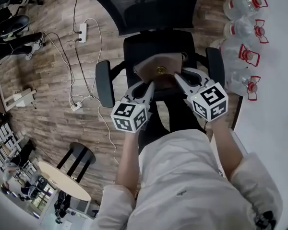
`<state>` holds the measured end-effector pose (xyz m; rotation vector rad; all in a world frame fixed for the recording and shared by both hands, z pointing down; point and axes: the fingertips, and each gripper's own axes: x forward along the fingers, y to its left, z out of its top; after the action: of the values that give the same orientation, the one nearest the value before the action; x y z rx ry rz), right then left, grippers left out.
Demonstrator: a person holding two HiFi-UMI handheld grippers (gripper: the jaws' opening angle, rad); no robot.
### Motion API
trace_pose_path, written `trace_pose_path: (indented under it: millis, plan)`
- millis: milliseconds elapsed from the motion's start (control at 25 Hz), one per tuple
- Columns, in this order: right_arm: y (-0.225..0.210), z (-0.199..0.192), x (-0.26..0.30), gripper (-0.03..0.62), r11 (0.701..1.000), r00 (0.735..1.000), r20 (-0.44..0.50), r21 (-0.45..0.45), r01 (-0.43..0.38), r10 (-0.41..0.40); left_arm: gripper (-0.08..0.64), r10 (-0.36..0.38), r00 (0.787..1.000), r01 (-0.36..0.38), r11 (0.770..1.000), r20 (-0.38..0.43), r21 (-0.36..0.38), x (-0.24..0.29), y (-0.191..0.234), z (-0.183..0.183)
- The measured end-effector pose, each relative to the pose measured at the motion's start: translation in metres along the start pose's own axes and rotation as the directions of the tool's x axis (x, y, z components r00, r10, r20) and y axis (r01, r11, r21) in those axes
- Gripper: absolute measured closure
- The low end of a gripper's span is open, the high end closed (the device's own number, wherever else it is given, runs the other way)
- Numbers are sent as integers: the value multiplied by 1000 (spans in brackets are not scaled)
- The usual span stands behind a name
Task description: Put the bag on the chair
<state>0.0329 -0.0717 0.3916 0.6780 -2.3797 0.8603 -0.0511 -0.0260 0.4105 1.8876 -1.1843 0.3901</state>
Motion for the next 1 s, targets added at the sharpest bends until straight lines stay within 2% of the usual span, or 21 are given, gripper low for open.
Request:
trace_pose_path:
  millis: [400, 1000]
  plan:
    - [-24, -26, 31, 525, 999, 999, -33, 37, 22, -21, 528, 4, 1000, -5, 999, -27, -48, 34, 26, -23]
    - [-61, -42, 74, 526, 993, 997, -40, 97, 66, -63, 528, -3, 999, 0, 998, -49, -68, 77, 62, -29]
